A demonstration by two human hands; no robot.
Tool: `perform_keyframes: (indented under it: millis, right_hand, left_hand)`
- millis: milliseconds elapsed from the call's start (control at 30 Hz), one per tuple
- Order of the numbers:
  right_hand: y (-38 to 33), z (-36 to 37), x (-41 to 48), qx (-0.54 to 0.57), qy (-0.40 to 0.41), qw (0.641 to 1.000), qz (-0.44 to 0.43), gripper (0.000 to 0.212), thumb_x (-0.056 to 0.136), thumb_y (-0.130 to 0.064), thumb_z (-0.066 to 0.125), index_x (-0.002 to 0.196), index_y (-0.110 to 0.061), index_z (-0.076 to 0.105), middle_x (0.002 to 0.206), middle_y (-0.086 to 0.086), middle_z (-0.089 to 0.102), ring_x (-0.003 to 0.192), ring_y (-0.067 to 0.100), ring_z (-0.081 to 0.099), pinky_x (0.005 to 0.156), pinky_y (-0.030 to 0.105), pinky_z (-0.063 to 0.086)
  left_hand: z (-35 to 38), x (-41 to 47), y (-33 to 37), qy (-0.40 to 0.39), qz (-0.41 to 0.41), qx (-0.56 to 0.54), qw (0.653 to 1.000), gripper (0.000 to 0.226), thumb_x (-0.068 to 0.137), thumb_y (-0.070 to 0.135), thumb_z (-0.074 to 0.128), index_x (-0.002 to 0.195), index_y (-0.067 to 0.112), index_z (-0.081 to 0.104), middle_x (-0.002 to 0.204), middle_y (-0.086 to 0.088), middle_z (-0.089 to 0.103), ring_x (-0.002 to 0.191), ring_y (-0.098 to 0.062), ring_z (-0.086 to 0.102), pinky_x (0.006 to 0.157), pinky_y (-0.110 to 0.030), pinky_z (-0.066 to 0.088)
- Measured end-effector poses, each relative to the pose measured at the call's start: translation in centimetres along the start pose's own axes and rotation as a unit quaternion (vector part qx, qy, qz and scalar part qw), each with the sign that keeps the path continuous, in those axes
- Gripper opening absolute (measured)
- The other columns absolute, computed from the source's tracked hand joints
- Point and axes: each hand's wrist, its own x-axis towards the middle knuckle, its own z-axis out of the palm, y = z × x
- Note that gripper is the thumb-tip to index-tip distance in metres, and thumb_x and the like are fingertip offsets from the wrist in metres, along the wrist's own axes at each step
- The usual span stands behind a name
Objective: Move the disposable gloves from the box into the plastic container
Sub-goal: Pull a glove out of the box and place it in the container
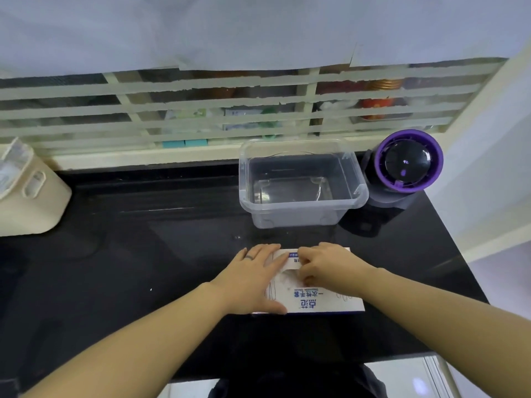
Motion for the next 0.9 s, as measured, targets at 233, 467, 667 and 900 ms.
perform_keyframes:
  millis: [233,467,667,900]
  right_hand:
    - [-0.9,-2.3,-1.5,0.092,0.088,0.992,-0.001,0.003,0.082,-0.020,0.071,0.079,-0.019,0.071,0.084,-0.004,0.057,0.071,0.013,0.052,0.059,0.021,0.038]
    - [-1.2,-4.0,-1.6,0.120,0.062,0.987,0.086,0.019,0.100,-0.033,0.046,0.109,-0.024,0.060,0.107,-0.016,0.052,0.096,0.003,0.045,0.082,0.017,0.039]
    - [-2.4,-2.8,-1.0,0.135,-0.015,0.976,0.168,0.056,0.084,-0.055,0.062,0.133,-0.031,0.048,0.126,-0.016,0.053,0.114,0.008,0.051,0.094,0.025,0.042]
    - [-0.7,-2.0,-0.6,0.222,0.035,0.948,0.224,0.022,0.093,-0.034,0.060,0.091,-0.013,0.068,0.084,-0.001,0.065,0.077,0.014,0.060,0.065,0.022,0.046]
  left_hand:
    - [-0.2,0.2,0.0,-0.009,-0.001,0.009,1.000,0.103,0.082,0.072,0.052,0.155,0.026,-0.005,0.163,0.002,-0.010,0.149,-0.021,-0.006,0.121,-0.049,0.001]
    - [0.0,0.2,-0.1,-0.005,-0.003,0.006,1.000,0.104,0.081,0.073,0.053,0.155,0.027,-0.004,0.163,0.003,-0.008,0.149,-0.021,-0.004,0.121,-0.051,0.001]
    - [0.1,0.1,-0.1,0.011,-0.001,0.008,1.000,0.103,0.081,0.072,0.053,0.155,0.028,-0.003,0.163,0.003,-0.007,0.149,-0.020,-0.003,0.121,-0.048,0.000]
    - [0.1,-0.1,0.0,0.011,-0.006,0.014,1.000,0.105,0.081,0.073,0.053,0.155,0.026,-0.005,0.163,0.002,-0.007,0.149,-0.020,-0.003,0.121,-0.048,0.000]
